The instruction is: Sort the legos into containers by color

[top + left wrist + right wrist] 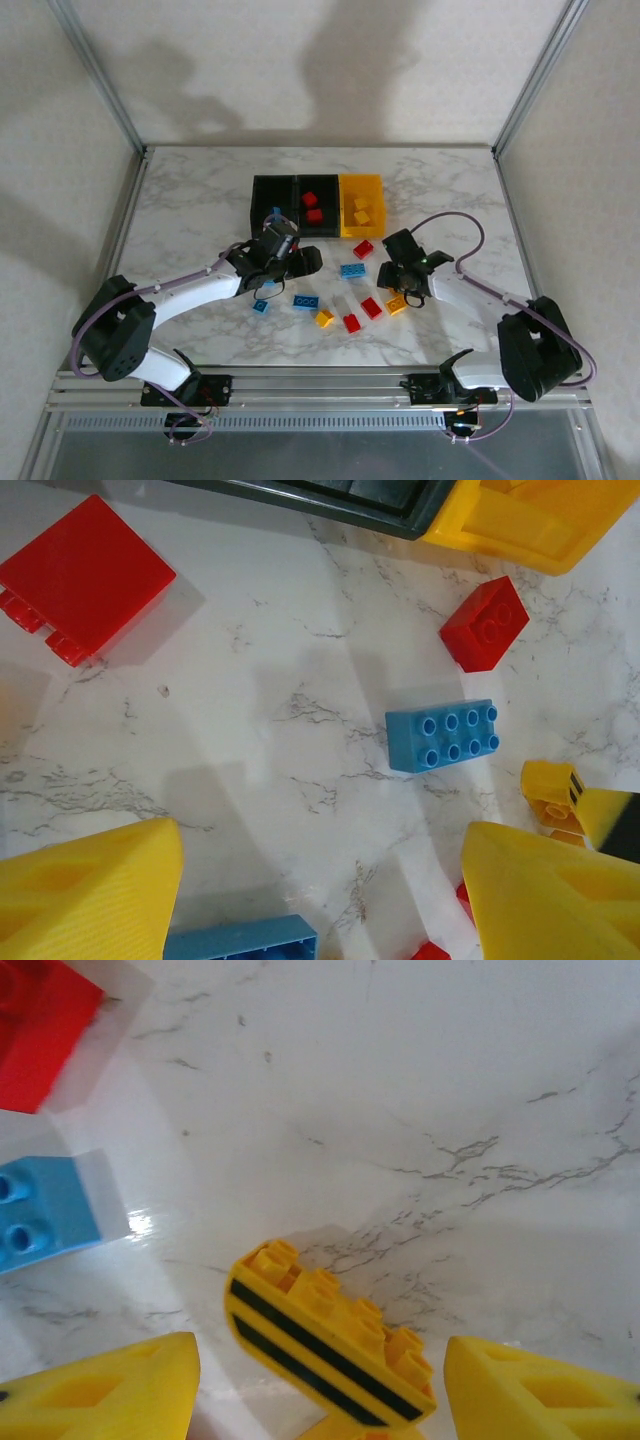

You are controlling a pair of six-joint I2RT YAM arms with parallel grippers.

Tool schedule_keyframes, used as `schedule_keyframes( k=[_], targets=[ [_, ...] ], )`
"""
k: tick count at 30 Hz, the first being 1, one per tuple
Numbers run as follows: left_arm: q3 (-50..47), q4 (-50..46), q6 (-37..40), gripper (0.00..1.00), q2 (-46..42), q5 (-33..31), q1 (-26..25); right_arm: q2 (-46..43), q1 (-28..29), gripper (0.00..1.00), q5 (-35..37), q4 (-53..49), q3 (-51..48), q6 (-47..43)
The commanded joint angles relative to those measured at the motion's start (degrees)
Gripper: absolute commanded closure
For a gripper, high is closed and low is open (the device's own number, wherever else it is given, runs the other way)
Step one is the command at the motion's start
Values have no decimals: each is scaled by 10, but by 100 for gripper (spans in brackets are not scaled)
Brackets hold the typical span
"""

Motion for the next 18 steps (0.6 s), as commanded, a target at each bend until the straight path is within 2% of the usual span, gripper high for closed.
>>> schedule_keyframes(
  k=[1,5,15,18],
  targets=[
    [-6,1,-2,27,-7,0,-2,18,-4,37,-6,25,-9,-12],
    [-9,-2,-3,27,-12,-5,-2,42,-6,43,-6,36,-7,-19],
    [-12,-3,-4,27,-16,-7,-2,92,-6,70,25,42,32,-40],
    [-13,-4,-4,27,-20,-7,-2,103,-7,74,37,37,51,-49]
  ],
)
